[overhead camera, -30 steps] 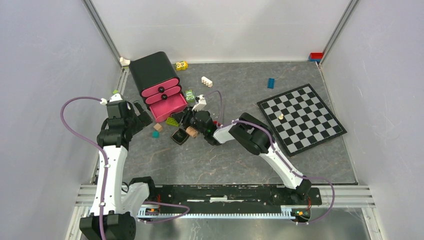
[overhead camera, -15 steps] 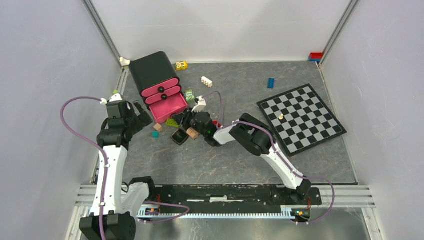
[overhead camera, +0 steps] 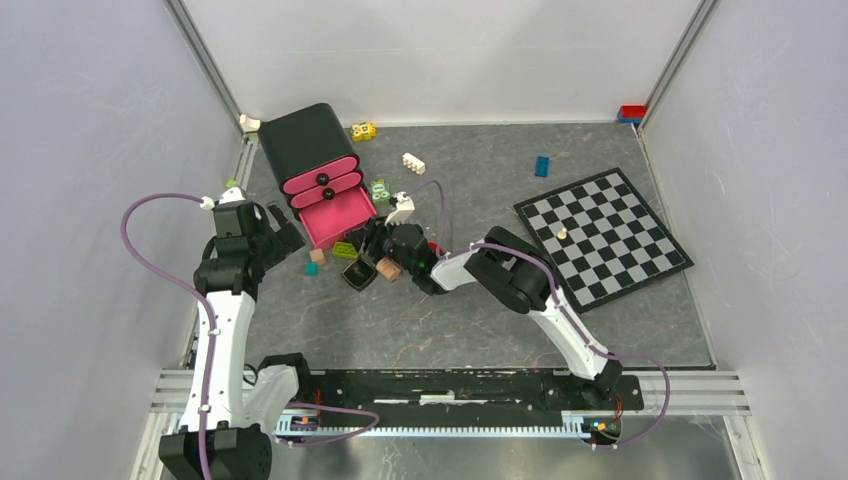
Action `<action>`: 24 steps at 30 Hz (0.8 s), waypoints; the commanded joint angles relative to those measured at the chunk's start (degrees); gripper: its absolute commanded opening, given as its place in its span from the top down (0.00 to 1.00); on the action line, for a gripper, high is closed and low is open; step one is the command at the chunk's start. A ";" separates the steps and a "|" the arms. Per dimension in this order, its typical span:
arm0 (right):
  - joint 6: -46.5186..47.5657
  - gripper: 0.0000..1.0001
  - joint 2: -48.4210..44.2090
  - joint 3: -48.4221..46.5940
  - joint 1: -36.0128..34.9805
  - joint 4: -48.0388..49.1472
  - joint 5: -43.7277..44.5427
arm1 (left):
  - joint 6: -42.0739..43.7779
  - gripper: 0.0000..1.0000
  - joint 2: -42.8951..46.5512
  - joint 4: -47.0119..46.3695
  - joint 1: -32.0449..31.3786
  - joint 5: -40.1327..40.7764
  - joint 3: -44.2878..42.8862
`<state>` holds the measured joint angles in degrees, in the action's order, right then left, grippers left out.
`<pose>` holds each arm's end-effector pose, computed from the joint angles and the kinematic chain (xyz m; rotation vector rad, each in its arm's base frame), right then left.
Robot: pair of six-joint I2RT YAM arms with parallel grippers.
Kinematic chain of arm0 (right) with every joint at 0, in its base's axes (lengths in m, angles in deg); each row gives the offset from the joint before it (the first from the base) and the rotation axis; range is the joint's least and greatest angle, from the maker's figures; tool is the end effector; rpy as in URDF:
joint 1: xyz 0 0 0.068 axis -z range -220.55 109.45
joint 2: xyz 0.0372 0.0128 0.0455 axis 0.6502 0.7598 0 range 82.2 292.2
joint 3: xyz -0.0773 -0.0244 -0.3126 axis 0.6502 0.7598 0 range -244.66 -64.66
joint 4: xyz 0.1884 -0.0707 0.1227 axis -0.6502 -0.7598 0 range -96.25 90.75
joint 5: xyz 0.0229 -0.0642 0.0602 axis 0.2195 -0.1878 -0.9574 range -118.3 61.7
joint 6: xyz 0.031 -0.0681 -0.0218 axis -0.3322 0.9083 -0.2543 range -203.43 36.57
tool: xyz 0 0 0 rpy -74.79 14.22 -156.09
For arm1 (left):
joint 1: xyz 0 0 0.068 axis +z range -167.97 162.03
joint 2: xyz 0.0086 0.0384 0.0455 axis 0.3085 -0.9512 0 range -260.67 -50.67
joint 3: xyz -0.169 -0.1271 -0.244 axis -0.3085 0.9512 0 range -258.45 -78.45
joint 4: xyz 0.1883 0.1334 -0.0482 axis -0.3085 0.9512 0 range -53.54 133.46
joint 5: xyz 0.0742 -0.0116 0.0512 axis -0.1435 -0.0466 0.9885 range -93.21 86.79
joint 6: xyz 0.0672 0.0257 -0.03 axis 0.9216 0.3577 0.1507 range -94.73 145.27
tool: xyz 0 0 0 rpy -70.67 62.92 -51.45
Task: Organize the makeup
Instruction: Open the drawer in the storage box.
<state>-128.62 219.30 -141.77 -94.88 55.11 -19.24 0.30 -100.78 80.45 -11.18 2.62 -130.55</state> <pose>0.3298 0.4414 0.1565 -0.0145 1.8091 1.1559 0.1353 0.0229 0.3293 -0.6790 2.1971 -0.0463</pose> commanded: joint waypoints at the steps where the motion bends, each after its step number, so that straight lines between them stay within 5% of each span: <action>1: 5.64 0.42 -6.30 0.37 0.43 -0.29 1.58 | 0.54 0.00 0.21 -2.32 0.38 -0.35 0.06; 13: 16.07 0.37 -17.79 7.15 2.64 -7.30 0.72 | 0.65 0.00 0.22 -2.27 0.47 0.04 0.02; 24: 29.30 0.35 -21.69 -0.59 2.70 -40.34 -5.12 | 0.64 0.00 0.38 -2.27 0.42 0.18 0.06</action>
<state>-105.69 199.15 -137.31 -91.93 30.50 -22.09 0.30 -100.78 80.45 -11.18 2.64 -130.55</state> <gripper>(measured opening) 0.650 0.997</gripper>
